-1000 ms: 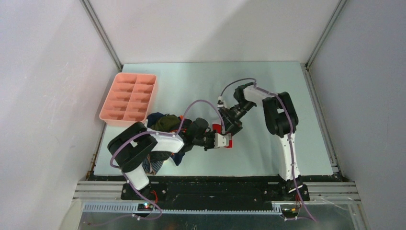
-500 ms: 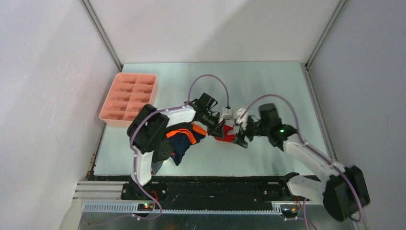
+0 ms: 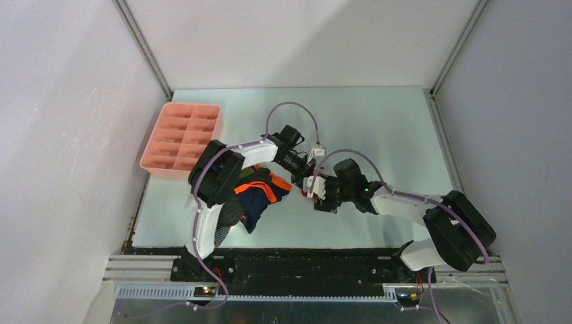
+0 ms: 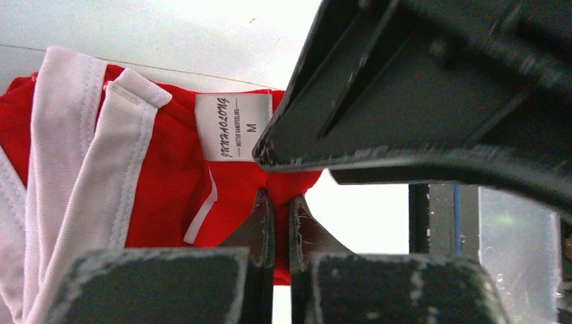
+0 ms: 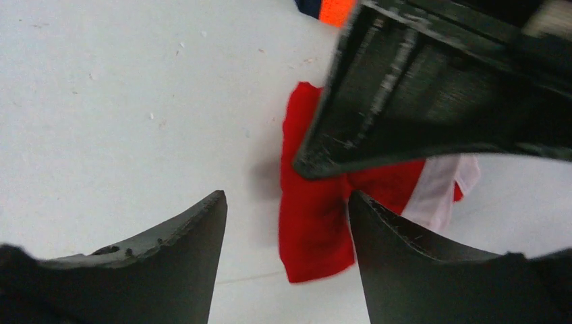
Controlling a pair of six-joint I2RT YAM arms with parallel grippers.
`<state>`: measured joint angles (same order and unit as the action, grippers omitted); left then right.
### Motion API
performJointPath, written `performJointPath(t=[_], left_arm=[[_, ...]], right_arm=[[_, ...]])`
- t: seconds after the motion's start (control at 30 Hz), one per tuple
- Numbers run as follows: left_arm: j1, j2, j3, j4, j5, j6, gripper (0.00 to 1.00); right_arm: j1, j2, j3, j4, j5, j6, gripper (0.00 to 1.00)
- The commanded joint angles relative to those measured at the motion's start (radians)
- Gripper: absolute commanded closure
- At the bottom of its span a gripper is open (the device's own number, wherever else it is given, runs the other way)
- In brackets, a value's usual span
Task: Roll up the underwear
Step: Roll the underwear to the center of the board.
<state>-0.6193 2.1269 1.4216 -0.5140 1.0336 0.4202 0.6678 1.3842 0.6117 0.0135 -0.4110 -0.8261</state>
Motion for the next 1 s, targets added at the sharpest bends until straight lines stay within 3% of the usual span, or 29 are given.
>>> performJointPath(t=[0.0,0.07,0.2,0.33,0.4,0.53,0.6,0.73,0.97], left_arm=[[0.009,0.048,0.027,-0.082,0.005,-0.082,1.0],[0.021,0.056,0.041,-0.088,0.011,-0.096,1.0],[0.04,0.065,0.071,-0.114,0.023,-0.102,1.0],[0.059,0.063,0.094,-0.126,0.018,-0.127,1.0],[0.076,0.043,0.088,-0.084,-0.022,-0.189,0.95],[0.133,-0.044,-0.026,0.14,-0.104,-0.447,0.62],[0.173,-0.093,-0.068,0.249,-0.151,-0.545,0.54],[0.237,-0.194,-0.107,0.398,-0.251,-0.635,0.45],[0.246,-0.353,-0.229,0.521,-0.432,-0.541,0.44]], right_arm=[[0.044,0.06,0.029,0.086,0.066,-0.076,0.32],[0.049,0.092,0.057,0.047,0.079,-0.079,0.41],[0.054,0.187,0.193,-0.114,0.134,-0.041,0.74],[0.051,0.224,0.275,-0.2,0.108,0.016,0.9],[0.043,0.23,0.319,-0.256,0.054,0.046,0.93],[0.003,0.268,0.432,-0.41,-0.114,0.146,0.96],[-0.022,0.314,0.498,-0.488,-0.195,0.227,0.98],[-0.091,0.427,0.567,-0.55,-0.372,0.4,0.99],[-0.17,0.489,0.581,-0.521,-0.47,0.518,1.0]])
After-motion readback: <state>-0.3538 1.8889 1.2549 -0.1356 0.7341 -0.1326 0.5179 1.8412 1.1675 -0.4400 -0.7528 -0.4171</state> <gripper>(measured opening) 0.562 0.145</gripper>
